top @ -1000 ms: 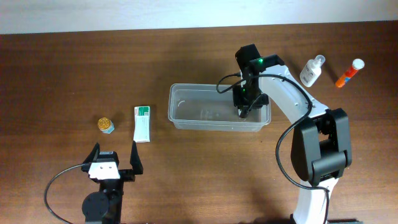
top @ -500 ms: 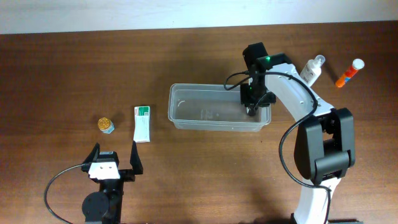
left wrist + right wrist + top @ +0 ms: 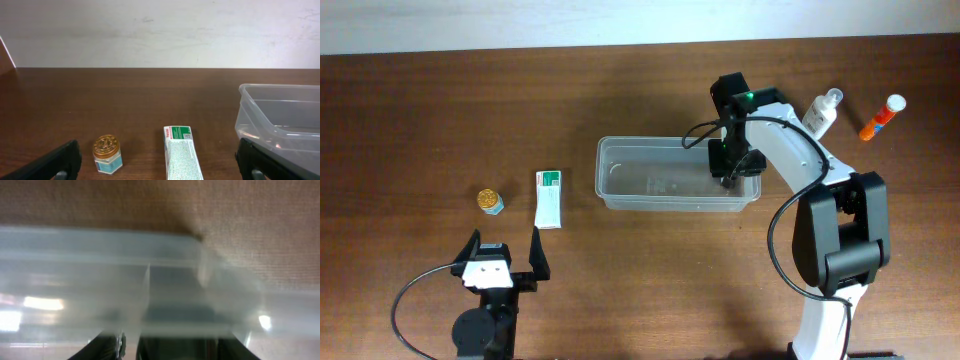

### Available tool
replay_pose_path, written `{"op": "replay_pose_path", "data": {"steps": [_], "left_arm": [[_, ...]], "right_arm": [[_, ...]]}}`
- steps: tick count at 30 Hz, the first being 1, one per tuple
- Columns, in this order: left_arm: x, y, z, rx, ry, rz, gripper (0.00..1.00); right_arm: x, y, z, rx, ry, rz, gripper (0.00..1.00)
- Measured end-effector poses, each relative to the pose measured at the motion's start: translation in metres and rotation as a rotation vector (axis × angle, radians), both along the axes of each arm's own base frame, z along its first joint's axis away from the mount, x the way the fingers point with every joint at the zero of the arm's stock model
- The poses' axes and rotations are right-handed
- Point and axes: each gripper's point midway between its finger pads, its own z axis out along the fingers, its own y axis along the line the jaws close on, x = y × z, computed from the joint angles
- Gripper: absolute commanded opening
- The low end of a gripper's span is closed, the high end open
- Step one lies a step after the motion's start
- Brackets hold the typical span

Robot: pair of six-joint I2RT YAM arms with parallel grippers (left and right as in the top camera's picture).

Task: Pack container
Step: 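Lower the brown bottle into the container and open the right gripper, then move the right gripper back right over the white spray bottle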

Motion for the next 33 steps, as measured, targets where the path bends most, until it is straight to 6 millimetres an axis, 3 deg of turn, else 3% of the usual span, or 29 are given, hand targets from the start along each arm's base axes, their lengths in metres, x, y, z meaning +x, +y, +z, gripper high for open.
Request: {"op": "replay_pose_path", "data": {"steps": [5,15,18,22,25,29,33], "left_arm": [[0.0,0.0,0.0,0.0,0.0,0.0,0.99],[0.0,0.0,0.0,0.0,0.0,0.0,0.99],[0.0,0.0,0.0,0.0,0.0,0.0,0.99],[0.0,0.0,0.0,0.0,0.0,0.0,0.99],[0.0,0.0,0.0,0.0,0.0,0.0,0.99],[0.0,0.0,0.0,0.0,0.0,0.0,0.99],[0.0,0.0,0.0,0.0,0.0,0.0,0.99]], "right_arm": [[0.004,0.0,0.023,-0.004,-0.001,0.0,0.48],[0.026,0.003,0.097,0.007,-0.099,0.016,0.54],[0.03,-0.004,0.119,-0.018,-0.133,0.012,0.7],[0.034,-0.026,0.14,-0.048,-0.166,-0.025,0.84],[0.038,-0.052,0.145,-0.064,-0.176,-0.076,0.91],[0.041,-0.096,0.146,-0.078,-0.183,-0.143,0.95],[0.044,-0.135,0.147,-0.088,-0.191,-0.105,1.0]]}}
